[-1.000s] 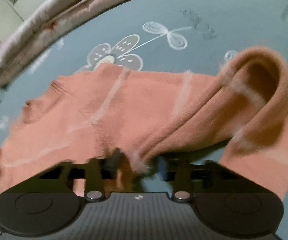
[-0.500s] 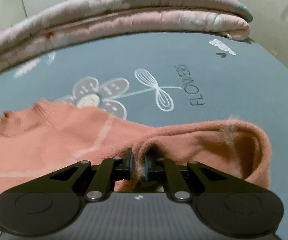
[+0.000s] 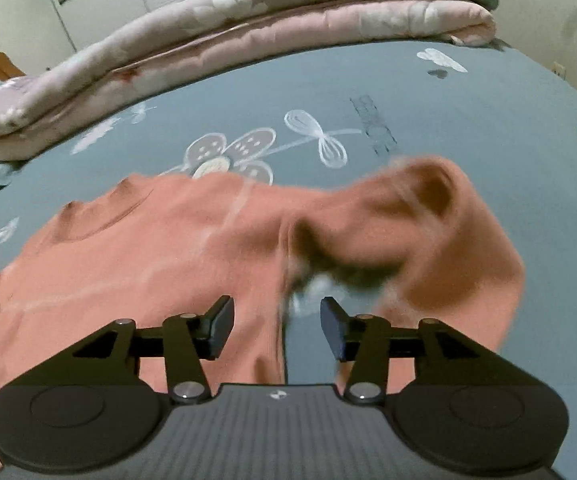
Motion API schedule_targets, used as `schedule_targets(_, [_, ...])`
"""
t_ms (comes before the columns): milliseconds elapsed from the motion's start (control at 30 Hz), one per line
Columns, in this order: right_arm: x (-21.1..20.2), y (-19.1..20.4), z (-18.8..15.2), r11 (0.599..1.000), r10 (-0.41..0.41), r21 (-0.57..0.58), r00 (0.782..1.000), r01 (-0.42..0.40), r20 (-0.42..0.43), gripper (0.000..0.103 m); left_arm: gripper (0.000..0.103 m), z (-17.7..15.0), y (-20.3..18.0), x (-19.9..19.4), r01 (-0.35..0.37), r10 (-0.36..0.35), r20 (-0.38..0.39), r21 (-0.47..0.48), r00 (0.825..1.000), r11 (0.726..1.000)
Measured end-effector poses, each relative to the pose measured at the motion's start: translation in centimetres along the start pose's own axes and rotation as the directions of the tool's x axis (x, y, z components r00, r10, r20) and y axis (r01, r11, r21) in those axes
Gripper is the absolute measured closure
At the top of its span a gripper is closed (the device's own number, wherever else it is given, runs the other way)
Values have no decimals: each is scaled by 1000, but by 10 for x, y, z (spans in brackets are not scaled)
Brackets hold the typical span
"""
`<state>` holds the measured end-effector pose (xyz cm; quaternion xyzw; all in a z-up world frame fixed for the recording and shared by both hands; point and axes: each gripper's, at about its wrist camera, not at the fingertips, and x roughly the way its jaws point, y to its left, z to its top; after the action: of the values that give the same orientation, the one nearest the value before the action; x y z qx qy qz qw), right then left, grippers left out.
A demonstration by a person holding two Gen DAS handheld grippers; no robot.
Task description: Fold clothes
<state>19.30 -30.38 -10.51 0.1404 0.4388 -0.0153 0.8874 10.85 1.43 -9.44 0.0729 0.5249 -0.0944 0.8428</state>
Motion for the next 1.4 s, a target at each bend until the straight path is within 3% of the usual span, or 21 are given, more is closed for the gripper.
schedule_targets(100, [-30,-5,-20,998,54,12,999,-53,-7,49,14,2,22,-15,-27,27,26,-28,999,999])
schedule_targets(233, [-58,-2,-66,998,69,11,997,-68,-27,49,28,5,64,-20,-51,55,40,-96,998,994])
schedule_targets(367, [-69,9,-101,996,83,30,995,-82,-49,47,32,8,112,0,38,-29,39,-259,999,965])
schedule_targets(500, [-76,17,-121,992,112,73,992,-107,-64,47,32,2,129,22,169,-164,45,-343,985,924])
schedule_targets(667, [-86,21,-120,996,87,37,994,-85,-70,47,32,-8,129,45,334,-332,75,-399,940,854])
schedule_targets(800, [-93,22,-117,996,81,36,995,-79,-57,46,30,-13,128,51,397,-386,115,-416,915,818])
schedule_targets(900, [-93,27,-118,997,81,18,995,-80,-61,45,30,-15,127,47,478,-456,159,-421,876,771])
schedule_targets(1000, [-92,34,-119,996,84,3,994,-84,-75,45,30,-16,130,35,531,-485,219,-420,847,737])
schedule_targets(1100, [-92,42,-121,995,101,-13,991,-102,-89,45,28,-15,136,20,600,-522,297,-420,800,681])
schedule_targets(1200, [-92,60,-124,987,127,-78,985,-137,-118,44,28,-11,142,0,623,-512,357,-394,781,676])
schedule_targets(1233, [-92,68,-126,982,137,-109,982,-152,-131,44,25,-9,142,-5,623,-508,365,-384,780,681])
schedule_targets(1267, [-92,77,-129,975,148,-142,979,-168,-141,44,25,-6,142,-8,598,-489,348,-378,799,707])
schedule_targets(1333, [-92,95,-134,960,169,-197,972,-200,-164,42,25,-2,135,-11,492,-412,278,-363,868,791])
schedule_targets(1400, [-91,111,-138,946,184,-234,967,-224,-179,42,25,-3,129,-9,415,-363,208,-340,908,844])
